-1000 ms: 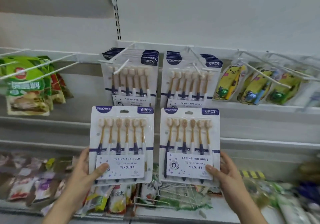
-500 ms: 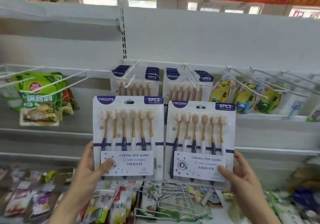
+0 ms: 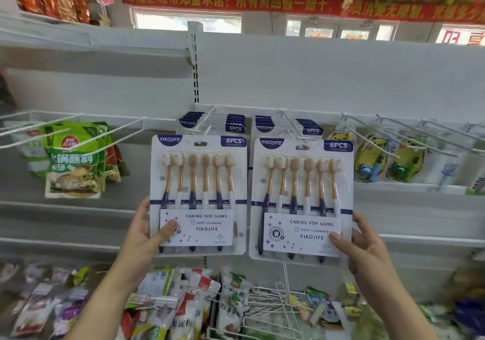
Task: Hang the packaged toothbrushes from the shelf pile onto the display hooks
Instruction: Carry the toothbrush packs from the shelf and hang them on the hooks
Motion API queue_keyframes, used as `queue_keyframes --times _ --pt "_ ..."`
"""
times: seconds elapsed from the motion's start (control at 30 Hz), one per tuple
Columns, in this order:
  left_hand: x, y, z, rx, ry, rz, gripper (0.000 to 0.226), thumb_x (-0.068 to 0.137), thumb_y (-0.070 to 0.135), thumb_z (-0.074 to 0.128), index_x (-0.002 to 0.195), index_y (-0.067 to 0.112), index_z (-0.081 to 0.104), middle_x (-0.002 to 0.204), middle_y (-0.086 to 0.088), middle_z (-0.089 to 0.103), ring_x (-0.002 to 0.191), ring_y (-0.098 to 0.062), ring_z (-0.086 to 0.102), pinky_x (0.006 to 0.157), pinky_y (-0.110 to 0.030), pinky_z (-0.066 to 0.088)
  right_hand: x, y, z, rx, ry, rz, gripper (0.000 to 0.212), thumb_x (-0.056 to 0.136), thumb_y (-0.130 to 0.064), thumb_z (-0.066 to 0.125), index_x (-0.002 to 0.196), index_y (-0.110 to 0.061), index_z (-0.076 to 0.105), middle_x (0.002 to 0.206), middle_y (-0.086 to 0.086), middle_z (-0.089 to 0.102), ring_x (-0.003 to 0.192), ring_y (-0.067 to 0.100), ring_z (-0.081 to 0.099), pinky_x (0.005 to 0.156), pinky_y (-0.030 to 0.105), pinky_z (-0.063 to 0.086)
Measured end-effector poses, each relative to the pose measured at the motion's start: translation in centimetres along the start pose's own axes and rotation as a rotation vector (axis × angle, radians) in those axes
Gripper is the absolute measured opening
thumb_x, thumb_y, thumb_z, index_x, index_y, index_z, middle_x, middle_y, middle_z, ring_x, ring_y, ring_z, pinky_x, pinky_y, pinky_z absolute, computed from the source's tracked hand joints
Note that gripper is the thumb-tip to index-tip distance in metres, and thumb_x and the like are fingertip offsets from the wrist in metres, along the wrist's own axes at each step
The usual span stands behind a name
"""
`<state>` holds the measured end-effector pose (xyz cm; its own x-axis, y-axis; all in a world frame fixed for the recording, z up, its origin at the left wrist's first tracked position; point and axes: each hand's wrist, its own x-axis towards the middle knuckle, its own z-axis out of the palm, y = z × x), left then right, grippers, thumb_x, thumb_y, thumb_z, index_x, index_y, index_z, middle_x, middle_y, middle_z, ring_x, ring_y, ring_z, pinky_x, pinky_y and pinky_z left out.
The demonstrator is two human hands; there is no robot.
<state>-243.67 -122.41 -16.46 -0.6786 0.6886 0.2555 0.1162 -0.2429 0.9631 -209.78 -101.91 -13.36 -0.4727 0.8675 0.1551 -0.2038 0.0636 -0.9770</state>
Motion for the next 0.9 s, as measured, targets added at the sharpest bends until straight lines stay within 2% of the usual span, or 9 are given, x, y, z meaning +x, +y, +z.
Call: queue_keyframes --times 0.1,0.17,0.3,0.37,0.47,0.53,0.63,0.83,0.9 --pt "1.1 0.2 0.0 0.014 -0.003 0.001 0.059 0.092 -0.006 0.061 0.138 0.027 0.047 0.11 0.001 0.078 0.098 -0.013 0.074 0.075 -0.019 0.059 0.7 -0.2 0.6 -0.012 0.012 -0.014 0.054 0.071 -0.018 0.075 0.122 -0.027 0.06 0.106 0.014 0.077 0.099 0.032 0.074 0.08 0.038 0.062" --pt "1.9 -0.2 -0.3 0.011 0.01 -0.008 0.06 0.092 -0.005 0.062 0.143 0.022 0.045 0.115 -0.005 0.076 0.104 -0.018 0.073 0.079 -0.022 0.06 1.0 -0.1 0.9 -0.019 0.013 -0.01 0.061 0.066 -0.028 0.083 0.123 -0.029 0.06 0.108 0.012 0.077 0.102 0.033 0.073 0.09 0.05 0.058" --pt "3.1 -0.5 -0.1 0.0 0.005 -0.016 0.063 0.091 -0.002 0.065 0.146 0.022 0.044 0.122 0.002 0.074 0.113 -0.018 0.07 0.086 -0.023 0.059 1.8 0.2 1.5 -0.039 0.042 0.003 0.098 0.035 -0.062 0.095 0.12 -0.031 0.06 0.108 0.008 0.077 0.099 0.028 0.074 0.087 0.046 0.054" --pt "3.8 -0.6 0.3 -0.01 0.004 -0.008 0.062 0.09 -0.001 0.066 0.144 0.024 0.046 0.121 0.006 0.074 0.112 -0.017 0.07 0.085 -0.023 0.06 2.4 0.4 1.6 -0.051 0.063 -0.004 0.082 0.047 -0.053 0.092 0.12 -0.033 0.06 0.109 0.005 0.077 0.099 0.026 0.074 0.085 0.043 0.055" --pt "5.2 -0.8 0.7 -0.012 0.005 -0.003 0.065 0.085 0.01 0.071 0.143 0.028 0.047 0.123 0.01 0.073 0.115 -0.014 0.069 0.088 -0.027 0.059 4.1 1.2 1.8 -0.088 0.096 -0.037 0.05 0.081 -0.019 0.079 0.122 -0.036 0.056 0.113 0.003 0.076 0.098 0.021 0.074 0.082 0.036 0.056" --pt "6.1 -0.8 0.9 -0.001 0.004 -0.012 0.069 0.083 0.02 0.078 0.144 0.029 0.047 0.127 0.009 0.071 0.118 -0.013 0.067 0.095 -0.036 0.055 5.3 1.7 2.1 -0.128 0.116 -0.047 0.046 0.091 -0.008 0.07 0.122 -0.039 0.055 0.113 0.0 0.075 0.097 0.018 0.074 0.079 0.032 0.056" --pt "7.7 -1.1 1.1 0.023 0.001 -0.012 0.072 0.08 0.034 0.086 0.142 0.035 0.049 0.133 0.007 0.068 0.122 -0.015 0.065 0.101 -0.042 0.052 6.9 2.2 2.7 -0.171 0.141 -0.047 0.049 0.094 -0.01 0.068 0.13 -0.038 0.051 0.117 -0.002 0.072 0.096 0.013 0.073 0.077 0.027 0.055" --pt "10.8 -2.4 1.5 0.153 0.025 0.021 0.055 0.092 0.013 0.07 0.139 0.031 0.048 0.131 0.004 0.066 0.117 -0.01 0.063 0.105 -0.044 0.049 10.1 3.1 3.5 -0.274 0.157 -0.015 0.063 0.096 -0.02 0.067 0.153 -0.029 0.04 0.135 0.0 0.065 0.117 0.019 0.065 0.103 0.047 0.052" --pt "11.5 -2.8 1.7 0.209 0.024 0.033 0.054 0.094 0.01 0.069 0.14 0.026 0.045 0.129 0.005 0.064 0.113 -0.002 0.062 0.106 -0.041 0.048 10.9 3.2 3.6 -0.318 0.165 -0.004 0.065 0.098 -0.021 0.065 0.155 -0.027 0.035 0.14 0.001 0.06 0.121 0.02 0.061 0.105 0.044 0.049"
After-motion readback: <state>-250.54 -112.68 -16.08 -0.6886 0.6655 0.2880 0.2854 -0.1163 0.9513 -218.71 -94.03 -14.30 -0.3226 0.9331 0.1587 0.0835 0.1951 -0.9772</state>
